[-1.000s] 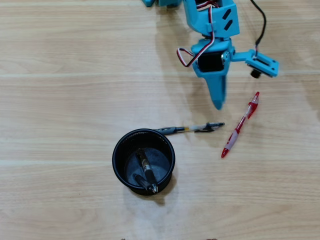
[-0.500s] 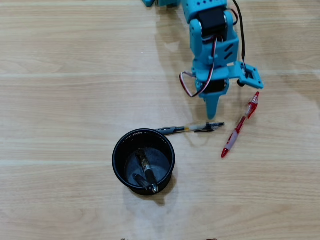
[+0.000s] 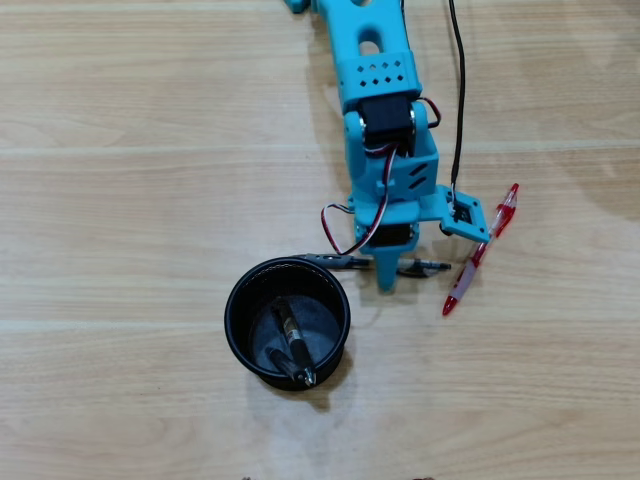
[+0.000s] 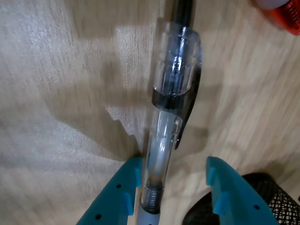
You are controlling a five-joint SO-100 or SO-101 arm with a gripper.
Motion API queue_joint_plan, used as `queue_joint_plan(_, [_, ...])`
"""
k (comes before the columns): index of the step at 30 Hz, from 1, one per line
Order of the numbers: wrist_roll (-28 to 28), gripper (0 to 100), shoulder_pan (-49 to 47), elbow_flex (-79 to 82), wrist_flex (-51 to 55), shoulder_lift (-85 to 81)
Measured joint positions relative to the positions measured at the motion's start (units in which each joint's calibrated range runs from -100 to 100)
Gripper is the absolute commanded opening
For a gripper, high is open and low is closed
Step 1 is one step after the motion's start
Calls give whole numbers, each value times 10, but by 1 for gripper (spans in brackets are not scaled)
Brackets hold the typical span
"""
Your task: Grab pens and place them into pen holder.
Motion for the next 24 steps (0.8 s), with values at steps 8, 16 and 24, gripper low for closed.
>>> queue_joint_plan(8, [-1, 2, 3, -34, 59, 23])
queue_joint_plan(16, [-3, 2, 2, -39, 123, -25])
queue_joint_plan(24, [-119, 2, 5, -91, 131, -240])
